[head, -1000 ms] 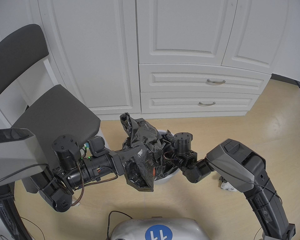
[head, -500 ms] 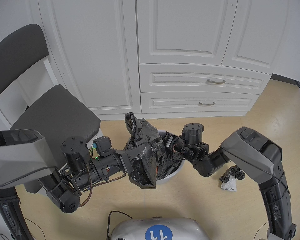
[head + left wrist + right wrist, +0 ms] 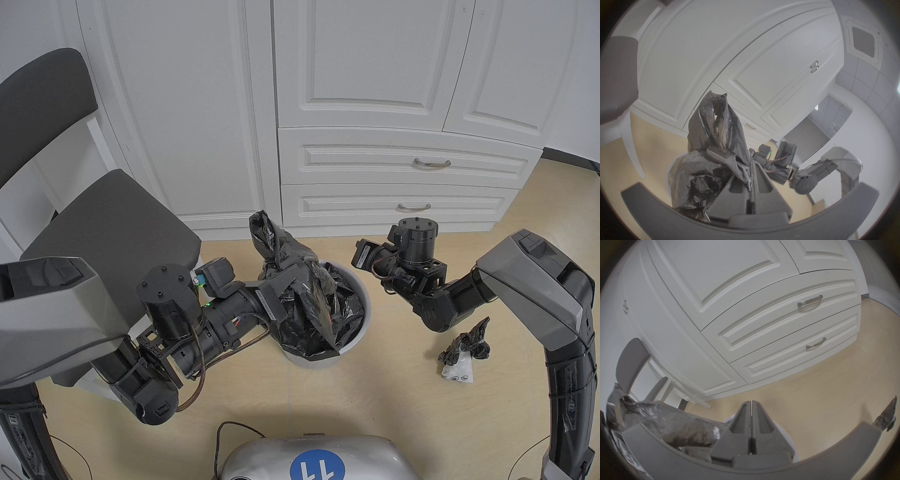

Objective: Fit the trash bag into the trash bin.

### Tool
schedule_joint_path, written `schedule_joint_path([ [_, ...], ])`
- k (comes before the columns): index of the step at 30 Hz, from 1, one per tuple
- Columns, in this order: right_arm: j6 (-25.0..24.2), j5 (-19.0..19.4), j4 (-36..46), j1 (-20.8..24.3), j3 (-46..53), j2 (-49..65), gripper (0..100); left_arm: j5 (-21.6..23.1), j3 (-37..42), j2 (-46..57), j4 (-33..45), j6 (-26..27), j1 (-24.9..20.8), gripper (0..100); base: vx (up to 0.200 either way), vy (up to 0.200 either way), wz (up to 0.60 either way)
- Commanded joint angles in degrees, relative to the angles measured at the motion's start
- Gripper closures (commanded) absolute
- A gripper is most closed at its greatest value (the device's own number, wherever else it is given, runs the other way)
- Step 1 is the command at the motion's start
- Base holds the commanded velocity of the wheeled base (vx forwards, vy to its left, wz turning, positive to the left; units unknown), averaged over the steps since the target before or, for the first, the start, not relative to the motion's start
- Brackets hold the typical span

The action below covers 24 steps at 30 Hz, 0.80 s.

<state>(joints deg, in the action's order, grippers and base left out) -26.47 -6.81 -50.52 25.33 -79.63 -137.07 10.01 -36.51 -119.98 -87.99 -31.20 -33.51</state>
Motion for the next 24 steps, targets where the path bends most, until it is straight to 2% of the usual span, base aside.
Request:
schedule_joint_path([
  [1,0.54,0.05,-0.28,0.42,0.09,-1.27,100,-1.31,-1.72,0.98,0.01,-1.68,-2.17,100,0.000,0.000,0.00],
  [5,0.54,-0.92,-0.81,1.12,-2.20,-3.91,100,-3.68,-2.60,1.77,0.10,-2.73,-4.98,100,0.000,0.000,0.00],
  [10,0.36,-0.92,-0.81,-0.28,-3.43,-3.11,100,-7.72,-5.94,-1.84,0.10,-2.91,-5.95,100,0.000,0.000,0.00],
  [14,0.10,-1.01,-0.81,-2.30,-4.39,-1.01,100,-11.59,-11.04,-9.13,0.19,-2.91,-6.21,100,0.000,0.000,0.00],
  [18,0.10,-1.01,-0.81,-2.74,-4.75,-0.48,100,-12.82,-12.97,-11.77,0.19,-2.99,-6.21,100,0.000,0.000,0.00],
  [19,0.01,-1.01,-0.81,-4.24,-5.27,0.93,100,-14.49,-16.75,-15.99,0.19,-2.91,-5.86,100,0.000,0.000,0.00],
  [24,-0.08,-1.01,-0.81,-5.64,-5.62,2.42,100,-13.96,-22.38,-19.77,0.45,-2.73,-5.60,100,0.000,0.000,0.00],
])
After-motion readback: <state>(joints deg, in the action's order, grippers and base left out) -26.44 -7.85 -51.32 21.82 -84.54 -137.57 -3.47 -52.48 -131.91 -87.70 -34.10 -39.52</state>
